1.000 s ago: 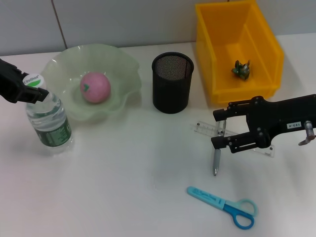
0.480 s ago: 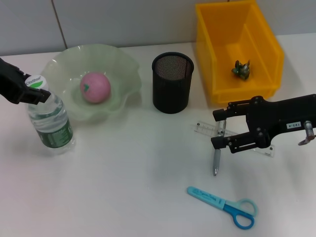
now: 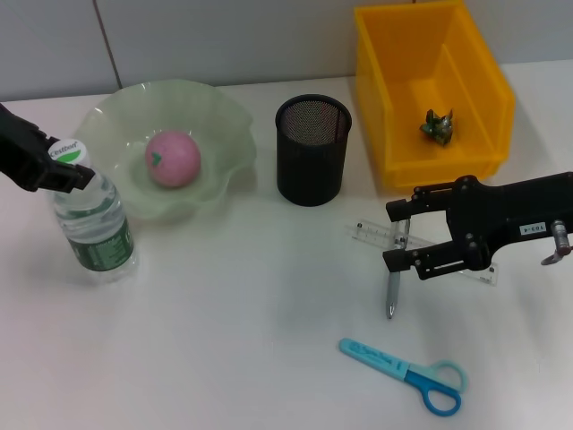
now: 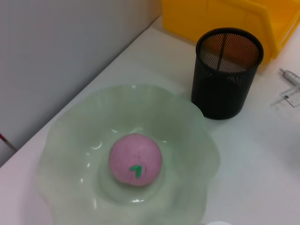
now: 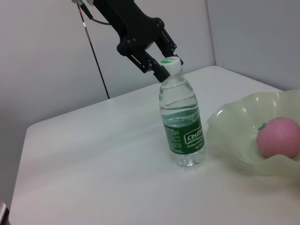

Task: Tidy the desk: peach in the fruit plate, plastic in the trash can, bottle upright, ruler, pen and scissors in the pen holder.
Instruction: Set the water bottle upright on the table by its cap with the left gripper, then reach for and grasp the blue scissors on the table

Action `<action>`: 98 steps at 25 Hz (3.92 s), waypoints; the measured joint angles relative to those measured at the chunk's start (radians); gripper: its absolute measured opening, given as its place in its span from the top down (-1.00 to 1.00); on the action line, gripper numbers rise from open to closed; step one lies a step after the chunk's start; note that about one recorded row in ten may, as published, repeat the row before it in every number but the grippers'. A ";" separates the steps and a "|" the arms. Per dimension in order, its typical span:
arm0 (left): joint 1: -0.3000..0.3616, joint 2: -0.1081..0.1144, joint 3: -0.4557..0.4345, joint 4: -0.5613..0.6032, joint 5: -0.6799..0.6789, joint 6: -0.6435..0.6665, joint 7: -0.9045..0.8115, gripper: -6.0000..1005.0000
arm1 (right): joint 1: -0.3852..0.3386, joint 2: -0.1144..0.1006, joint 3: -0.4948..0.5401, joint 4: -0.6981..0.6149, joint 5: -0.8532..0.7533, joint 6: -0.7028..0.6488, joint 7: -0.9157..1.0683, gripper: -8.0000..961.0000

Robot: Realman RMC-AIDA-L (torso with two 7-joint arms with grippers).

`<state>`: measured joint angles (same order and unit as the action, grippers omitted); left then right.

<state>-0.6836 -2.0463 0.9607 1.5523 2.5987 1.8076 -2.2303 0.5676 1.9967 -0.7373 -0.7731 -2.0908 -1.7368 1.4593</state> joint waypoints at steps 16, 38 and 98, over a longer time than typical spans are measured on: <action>-0.011 0.000 -0.001 -0.005 -0.006 0.035 -0.005 -0.13 | 0.000 -0.001 0.000 0.000 0.000 -0.004 0.002 -0.60; 0.039 -0.001 -0.221 0.072 -0.532 0.007 0.062 -0.43 | -0.008 0.002 0.007 0.002 -0.002 -0.018 0.005 -0.60; 0.291 -0.016 0.186 -0.867 -0.843 -0.223 1.037 -0.42 | 0.219 0.088 -0.773 -0.375 -0.433 -0.092 0.910 -0.60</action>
<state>-0.3929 -2.0621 1.1468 0.6856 1.7552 1.5844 -1.1937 0.7868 2.0848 -1.5101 -1.1481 -2.5242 -1.8286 2.3688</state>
